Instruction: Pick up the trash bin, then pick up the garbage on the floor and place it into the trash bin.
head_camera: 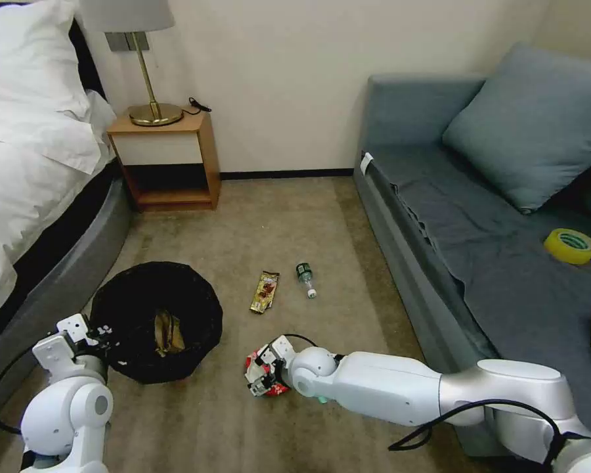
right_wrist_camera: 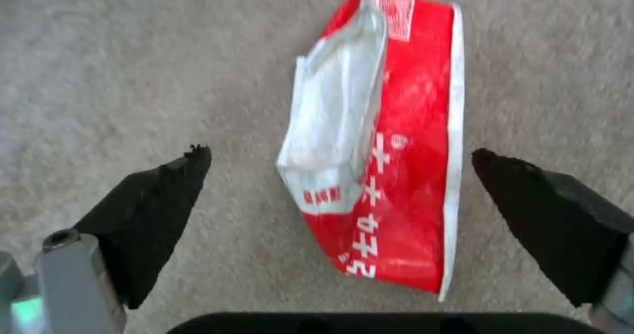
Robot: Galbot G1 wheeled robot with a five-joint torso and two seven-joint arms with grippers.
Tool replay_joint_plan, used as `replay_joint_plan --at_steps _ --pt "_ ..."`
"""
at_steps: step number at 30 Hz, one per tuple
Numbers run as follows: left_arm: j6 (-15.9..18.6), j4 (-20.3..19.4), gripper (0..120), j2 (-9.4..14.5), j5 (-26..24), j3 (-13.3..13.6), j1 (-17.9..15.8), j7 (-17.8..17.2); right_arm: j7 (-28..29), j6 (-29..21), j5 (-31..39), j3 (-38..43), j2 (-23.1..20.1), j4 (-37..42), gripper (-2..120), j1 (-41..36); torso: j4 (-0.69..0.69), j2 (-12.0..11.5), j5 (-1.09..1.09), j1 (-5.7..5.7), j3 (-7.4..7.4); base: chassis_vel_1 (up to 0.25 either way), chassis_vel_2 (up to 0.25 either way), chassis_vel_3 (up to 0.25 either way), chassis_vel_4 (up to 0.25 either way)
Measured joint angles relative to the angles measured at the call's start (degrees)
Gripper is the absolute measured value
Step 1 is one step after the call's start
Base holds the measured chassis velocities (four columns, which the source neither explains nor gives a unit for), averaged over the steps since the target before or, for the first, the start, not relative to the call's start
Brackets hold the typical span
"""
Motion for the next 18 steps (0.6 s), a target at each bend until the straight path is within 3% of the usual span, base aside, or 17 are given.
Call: replay_joint_plan --at_steps 11,18 --pt "-0.3 0.4 3 -0.2 0.4 0.1 0.1 0.0 -1.1 3.4 -3.8 0.1 2.2 -6.8 99 -2.3 0.00 0.0 0.01 0.00 0.00 0.000 0.000 0.000 0.000" --pt "-0.5 0.5 3 -0.2 0.5 0.0 0.1 0.0 -1.5 5.1 -4.9 0.2 2.3 -7.7 75 -2.7 0.00 0.0 0.01 0.00 0.00 0.000 0.000 0.000 0.000"
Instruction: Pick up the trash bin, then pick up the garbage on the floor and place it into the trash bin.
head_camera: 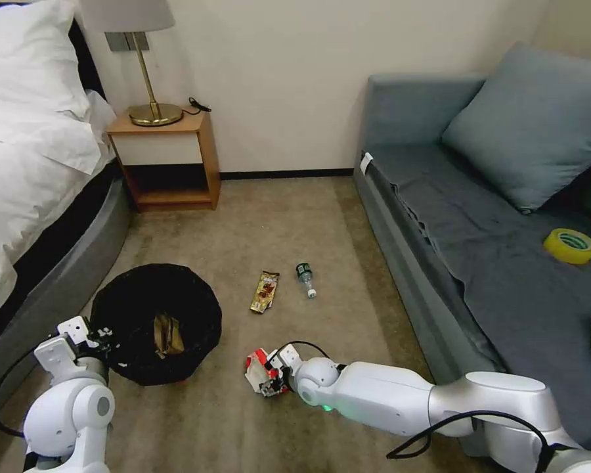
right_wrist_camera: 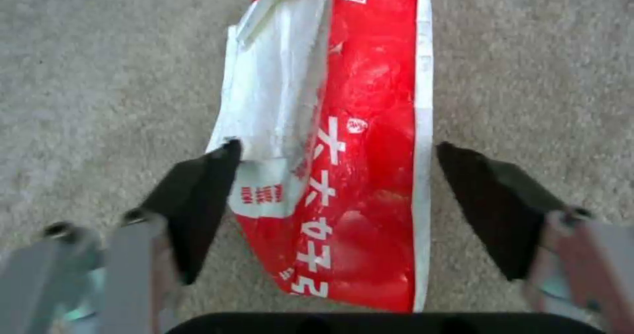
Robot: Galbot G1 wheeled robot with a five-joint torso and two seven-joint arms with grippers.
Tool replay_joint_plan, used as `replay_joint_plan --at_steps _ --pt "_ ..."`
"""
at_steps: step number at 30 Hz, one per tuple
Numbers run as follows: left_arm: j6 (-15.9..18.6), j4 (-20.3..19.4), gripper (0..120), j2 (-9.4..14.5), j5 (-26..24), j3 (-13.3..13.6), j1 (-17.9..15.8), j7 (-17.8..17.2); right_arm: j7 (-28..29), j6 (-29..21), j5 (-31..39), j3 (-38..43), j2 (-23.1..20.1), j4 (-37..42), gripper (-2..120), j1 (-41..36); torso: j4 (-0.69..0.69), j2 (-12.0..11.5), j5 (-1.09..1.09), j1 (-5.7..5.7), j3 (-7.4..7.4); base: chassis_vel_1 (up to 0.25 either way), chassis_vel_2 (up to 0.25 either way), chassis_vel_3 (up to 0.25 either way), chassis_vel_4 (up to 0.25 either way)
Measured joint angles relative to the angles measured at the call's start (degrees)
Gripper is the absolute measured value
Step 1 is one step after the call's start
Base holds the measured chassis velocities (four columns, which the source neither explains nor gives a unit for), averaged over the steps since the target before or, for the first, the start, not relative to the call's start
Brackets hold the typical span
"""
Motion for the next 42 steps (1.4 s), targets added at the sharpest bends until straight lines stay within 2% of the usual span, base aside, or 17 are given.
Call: replay_joint_plan --at_steps 2,4,7,9,11,12,14,15,17,19,21,37,41,42 --pt "0.0 0.2 3 0.0 0.1 0.0 -0.1 0.0 0.1 0.2 -0.1 0.0 -0.1 0.4 66 -0.1 0.00 0.0 0.00 0.00 0.00 0.000 0.000 0.000 0.000" --pt "-0.1 0.2 3 0.0 0.1 0.0 -0.2 0.0 0.1 0.3 -0.1 0.0 -0.2 0.5 63 -0.1 0.00 0.0 0.00 0.00 0.00 0.000 0.000 0.000 0.000" --pt "-0.1 0.4 3 0.1 0.3 0.0 -0.2 0.0 0.2 0.6 -0.1 -0.1 -0.3 0.9 47 -0.1 0.00 0.0 0.00 0.00 0.00 0.000 0.000 0.000 0.000" --pt "-0.1 0.4 3 0.1 0.3 0.0 -0.2 0.0 0.2 0.7 -0.1 -0.1 -0.3 1.0 44 -0.1 0.00 0.0 0.00 0.00 0.00 0.000 0.000 0.000 0.000" --pt "-0.1 0.4 3 0.1 0.3 0.0 -0.1 0.0 0.2 1.0 -0.1 -0.3 -0.5 1.5 33 -0.1 0.00 0.0 0.00 0.00 0.00 0.000 0.000 0.000 0.000" --pt "-0.1 0.4 3 0.1 0.3 0.0 -0.1 0.0 0.2 1.0 -0.1 -0.3 -0.5 1.5 33 -0.1 0.00 0.0 0.00 0.00 0.00 0.000 0.000 0.000 0.000" --pt "-0.2 0.4 3 0.1 0.3 -0.1 -0.1 0.0 0.4 1.3 -0.1 -0.4 -0.7 2.2 23 -0.1 0.00 0.0 0.00 0.00 0.00 0.000 0.000 0.000 0.000" --pt "-0.2 0.4 3 0.1 0.3 -0.1 -0.1 0.0 0.4 1.3 -0.1 -0.4 -0.7 2.2 23 -0.1 0.00 0.0 0.00 0.00 0.00 0.000 0.000 0.000 0.000" --pt "-0.2 0.4 3 0.0 0.3 -0.1 -0.1 0.0 0.7 1.6 0.0 -0.5 -0.9 2.7 11 -0.1 0.00 0.0 0.00 0.00 0.00 0.000 0.000 0.000 0.000" --pt "-0.2 0.4 3 0.0 0.4 -0.1 -0.1 0.0 0.8 1.8 0.0 -0.5 -1.0 2.9 8 -0.1 0.00 0.0 0.00 0.00 0.00 0.000 0.000 0.000 0.000" --pt "-0.2 0.4 3 -0.1 0.4 -0.1 -0.1 0.0 1.1 2.1 0.1 -0.5 -1.2 3.3 0 0.1 0.00 0.0 0.00 0.00 0.00 0.000 0.000 0.000 0.000" --pt "-0.4 0.7 3 -0.3 0.7 0.0 -0.2 0.0 4.0 2.1 2.8 1.2 -4.3 10.5 0 1.8 0.00 0.0 0.00 0.00 0.00 0.000 0.000 0.000 0.000" --pt "-0.4 1.1 3 0.0 0.7 0.1 -0.3 0.0 5.7 1.9 4.1 3.1 -9.0 15.1 0 3.3 0.01 0.0 0.01 0.00 0.00 0.000 0.000 0.000 0.000" --pt "-0.4 1.1 3 0.0 0.7 0.1 -0.3 0.0 5.7 1.9 4.1 3.1 -9.0 15.1 0 3.3 0.01 0.0 0.01 0.00 0.00 0.000 0.000 0.000 0.000"
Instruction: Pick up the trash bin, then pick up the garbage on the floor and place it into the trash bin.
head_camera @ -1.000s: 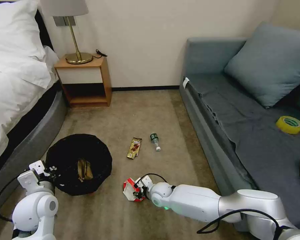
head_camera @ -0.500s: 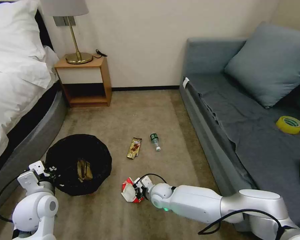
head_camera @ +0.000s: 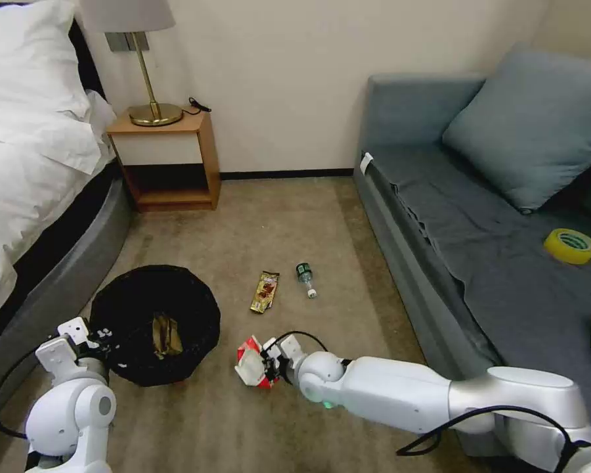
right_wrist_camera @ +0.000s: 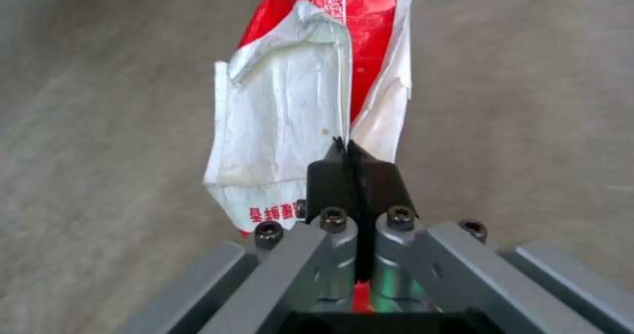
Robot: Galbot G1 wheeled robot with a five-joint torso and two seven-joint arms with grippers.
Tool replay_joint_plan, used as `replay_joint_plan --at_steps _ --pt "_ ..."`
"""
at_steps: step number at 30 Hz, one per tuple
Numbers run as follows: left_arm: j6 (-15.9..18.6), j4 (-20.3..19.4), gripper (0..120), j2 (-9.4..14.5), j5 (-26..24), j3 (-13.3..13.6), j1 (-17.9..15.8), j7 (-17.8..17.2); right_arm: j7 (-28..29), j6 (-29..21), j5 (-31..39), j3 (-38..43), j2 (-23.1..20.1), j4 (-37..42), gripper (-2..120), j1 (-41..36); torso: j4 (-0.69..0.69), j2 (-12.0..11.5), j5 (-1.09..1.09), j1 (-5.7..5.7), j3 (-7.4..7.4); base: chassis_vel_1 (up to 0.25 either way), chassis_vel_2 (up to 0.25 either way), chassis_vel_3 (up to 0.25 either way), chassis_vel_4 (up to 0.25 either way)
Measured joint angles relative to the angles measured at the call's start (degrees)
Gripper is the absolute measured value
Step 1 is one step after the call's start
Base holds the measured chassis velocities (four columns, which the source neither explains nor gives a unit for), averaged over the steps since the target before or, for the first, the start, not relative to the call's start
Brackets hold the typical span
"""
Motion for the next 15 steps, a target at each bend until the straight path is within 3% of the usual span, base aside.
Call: replay_joint_plan --at_steps 3,8,15 --pt "0.0 0.6 3 0.1 0.2 0.4 -0.5 0.0 1.4 -0.5 1.6 2.0 -4.9 4.4 0 1.0 -0.02 0.0 0.00 0.00 0.00 0.000 0.000 0.000 0.000" --pt "0.0 1.1 3 0.1 0.4 0.7 -0.8 0.0 2.0 -0.6 2.1 4.0 -7.7 7.3 0 1.1 -0.02 0.0 0.00 0.00 0.00 0.000 0.000 0.000 0.000" --pt "0.1 2.2 3 0.2 0.5 1.7 -1.1 0.0 4.3 -1.7 6.1 14.7 -10.7 18.5 0 0.5 -0.01 0.0 -0.01 0.00 0.00 0.000 0.000 0.000 0.000"
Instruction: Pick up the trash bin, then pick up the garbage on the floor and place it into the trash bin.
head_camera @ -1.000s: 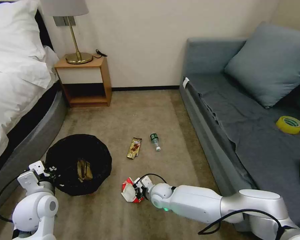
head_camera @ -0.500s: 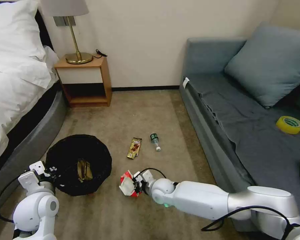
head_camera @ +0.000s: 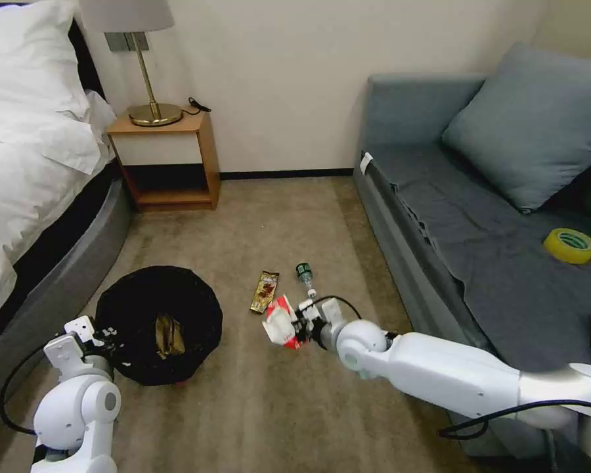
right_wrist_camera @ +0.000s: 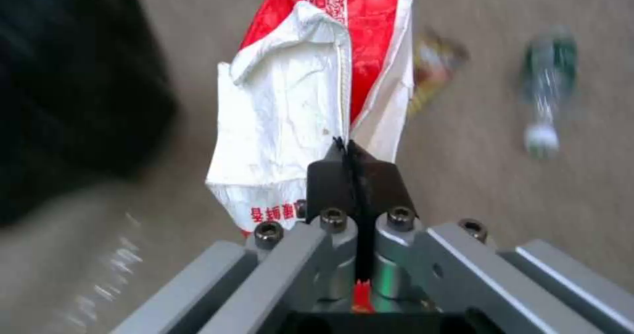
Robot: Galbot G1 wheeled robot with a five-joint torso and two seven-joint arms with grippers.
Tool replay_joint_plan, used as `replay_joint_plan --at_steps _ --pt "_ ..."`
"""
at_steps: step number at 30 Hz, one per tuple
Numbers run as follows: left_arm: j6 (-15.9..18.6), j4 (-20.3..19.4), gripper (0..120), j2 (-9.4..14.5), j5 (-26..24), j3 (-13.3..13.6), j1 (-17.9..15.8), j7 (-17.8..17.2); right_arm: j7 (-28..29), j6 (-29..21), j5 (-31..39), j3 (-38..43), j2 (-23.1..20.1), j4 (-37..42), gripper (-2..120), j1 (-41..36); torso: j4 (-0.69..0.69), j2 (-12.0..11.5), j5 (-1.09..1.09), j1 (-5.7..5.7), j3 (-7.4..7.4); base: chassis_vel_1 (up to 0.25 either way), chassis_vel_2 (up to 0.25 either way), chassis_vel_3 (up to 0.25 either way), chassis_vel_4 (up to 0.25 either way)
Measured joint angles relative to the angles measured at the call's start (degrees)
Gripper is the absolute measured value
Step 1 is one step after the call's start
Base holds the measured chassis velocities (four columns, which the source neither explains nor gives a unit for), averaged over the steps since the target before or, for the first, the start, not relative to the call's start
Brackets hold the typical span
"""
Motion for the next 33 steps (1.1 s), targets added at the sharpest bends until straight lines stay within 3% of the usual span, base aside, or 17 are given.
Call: replay_joint_plan --at_steps 6,10,12,14,15,20,24,30,32,33 --pt "0.0 0.6 3 -0.2 0.3 0.4 -0.1 0.0 1.4 -1.0 3.3 4.1 0.0 6.6 0 2.5 0.00 0.0 -0.02 0.00 0.00 0.000 0.000 0.000 0.000" --pt "0.0 0.8 3 -0.7 0.4 0.9 -0.2 0.0 3.1 -1.9 5.5 5.3 2.2 9.9 0 4.3 -0.01 0.0 -0.02 0.00 0.00 0.000 0.000 0.000 0.000" --pt "0.1 0.8 3 -0.9 0.4 1.1 -0.2 0.0 3.9 -1.9 5.9 4.7 4.5 10.5 0 5.1 -0.01 0.0 -0.02 0.00 0.00 0.000 0.000 0.000 0.000" --pt "0.2 0.5 3 -1.2 0.6 1.3 -0.2 -0.1 4.9 -1.7 6.0 1.9 10.0 9.9 0 6.1 0.00 0.0 -0.02 0.00 0.00 0.000 0.000 0.000 0.000" --pt "0.2 0.5 3 -1.2 0.6 1.3 -0.2 -0.1 4.9 -1.7 6.0 1.9 10.0 9.9 0 6.1 0.00 0.0 -0.02 0.00 0.00 0.000 0.000 0.000 0.000" --pt "0.4 -0.3 3 -1.6 0.7 1.5 0.0 -0.1 5.7 -0.2 4.4 -4.8 19.3 4.5 0 6.7 0.02 0.0 -0.02 0.00 0.00 0.000 0.000 0.000 0.000" --pt "0.4 -0.8 3 -1.6 0.7 1.5 0.3 -0.1 6.2 0.0 2.6 -7.8 21.5 0.9 0 6.7 0.01 0.0 -0.02 0.00 0.00 0.000 0.000 0.000 0.000" --pt "0.5 -1.2 3 -1.5 0.6 1.2 0.6 -0.2 6.7 0.0 1.2 -9.3 22.2 -0.7 14 6.7 0.00 0.0 -0.02 0.00 0.00 0.000 0.000 0.000 0.000" --pt "0.5 -1.4 3 -1.4 0.5 1.1 0.7 -0.2 7.0 0.0 0.6 -9.4 22.5 -1.0 26 6.6 0.00 0.0 -0.01 0.00 0.00 0.000 0.000 0.000 0.000" --pt "0.5 -1.4 3 -1.4 0.5 1.1 0.7 -0.2 7.0 0.0 0.6 -9.4 22.5 -1.0 26 6.6 0.00 0.0 -0.01 0.00 0.00 0.000 0.000 0.000 0.000"
